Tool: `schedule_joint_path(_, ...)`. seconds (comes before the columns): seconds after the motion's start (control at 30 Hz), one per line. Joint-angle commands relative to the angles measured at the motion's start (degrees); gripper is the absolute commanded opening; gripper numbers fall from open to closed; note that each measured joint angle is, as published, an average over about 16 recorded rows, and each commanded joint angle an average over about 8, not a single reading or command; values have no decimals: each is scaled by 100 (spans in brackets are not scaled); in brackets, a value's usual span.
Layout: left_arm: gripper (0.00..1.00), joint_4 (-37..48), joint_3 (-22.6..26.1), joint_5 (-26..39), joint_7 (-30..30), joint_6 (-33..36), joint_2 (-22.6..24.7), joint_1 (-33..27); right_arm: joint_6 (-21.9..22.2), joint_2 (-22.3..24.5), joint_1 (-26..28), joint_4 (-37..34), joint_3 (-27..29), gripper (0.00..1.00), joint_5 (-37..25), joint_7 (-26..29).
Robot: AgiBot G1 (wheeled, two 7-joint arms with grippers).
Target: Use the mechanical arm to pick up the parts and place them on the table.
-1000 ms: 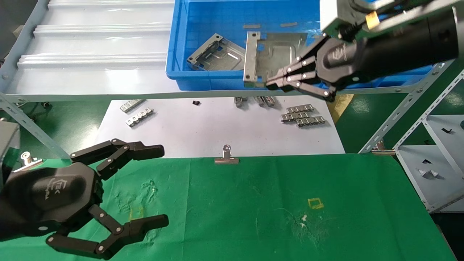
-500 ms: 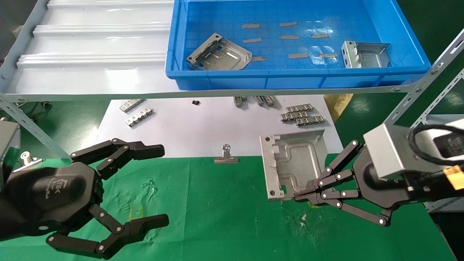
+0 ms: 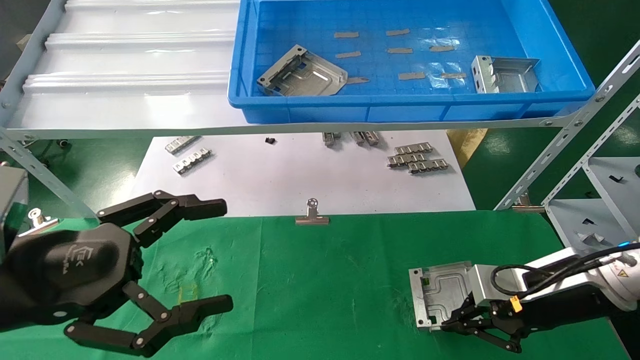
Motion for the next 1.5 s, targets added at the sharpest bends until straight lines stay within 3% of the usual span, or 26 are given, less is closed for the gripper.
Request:
schedule_joint_path(0.03,100,0,0,0,0,0,0,0,30,-207,-90,-416,-73,0,-130,-266)
schedule_joint_path(0.4,100,0,3,-2,1,-1,-1,-1,-92,-976,61,-2024,-135,0,-298,-1335)
schedule_joint_path(0.43,100,0,3,-2,1,-1,-1,-1,-108,-1030,84,-2120,-148,4,-323,-1400)
schedule_joint_path(0.67,100,0,4,-3,2,-2,-2,-1,-177,-1381,220,-2671,-276,92,-535,-1736)
schedule_joint_path(0.7,100,0,4,-3,2,-2,-2,-1,-173,-1422,235,-2733,-293,100,-564,-1777)
schedule_joint_path(1.07,100,0,7,-5,3,-3,-3,-2,-340,-1549,389,-3209,-229,100,-480,-2116)
schedule_joint_path(1.27,100,0,8,-5,4,-3,-3,-2,-734,-1378,412,-3216,38,100,-16,-2112)
schedule_joint_path(1.5,100,1,8,-6,4,-5,-4,-1,-882,-1213,296,-3027,281,100,513,-1853)
